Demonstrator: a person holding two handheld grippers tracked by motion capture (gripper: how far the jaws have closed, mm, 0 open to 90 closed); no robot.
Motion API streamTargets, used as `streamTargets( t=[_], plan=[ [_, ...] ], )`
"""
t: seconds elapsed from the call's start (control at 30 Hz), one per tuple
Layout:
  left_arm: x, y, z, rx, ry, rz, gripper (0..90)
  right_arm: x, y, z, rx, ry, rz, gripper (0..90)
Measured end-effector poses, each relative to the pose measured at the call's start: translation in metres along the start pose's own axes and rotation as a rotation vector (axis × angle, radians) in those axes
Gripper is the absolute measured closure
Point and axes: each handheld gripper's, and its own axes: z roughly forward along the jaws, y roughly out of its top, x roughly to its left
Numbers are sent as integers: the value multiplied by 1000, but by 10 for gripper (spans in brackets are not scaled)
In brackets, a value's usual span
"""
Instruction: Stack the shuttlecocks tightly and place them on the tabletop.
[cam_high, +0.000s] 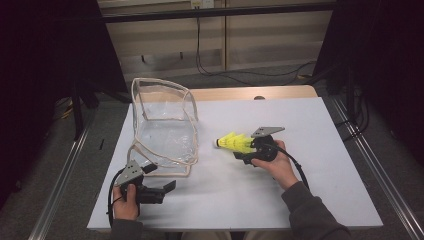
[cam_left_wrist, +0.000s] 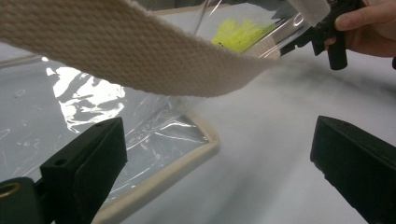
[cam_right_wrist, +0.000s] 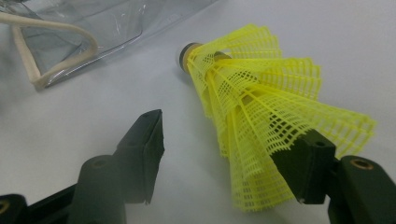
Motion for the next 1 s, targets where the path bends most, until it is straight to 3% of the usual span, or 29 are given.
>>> streamTargets(
  t=[0.43, 0.63, 1.0],
  plan=[
    [0, 0, 0, 2, 0, -1, 36, 4, 5, 8, 2, -24, 9, 320],
    [0, 0, 0, -1, -1, -2, 37, 2, 6, 12, -7, -39, 44, 374],
    [1, 0, -1, -2, 0, -4, 36, 6, 11, 17, -18, -58, 45, 478]
  ],
)
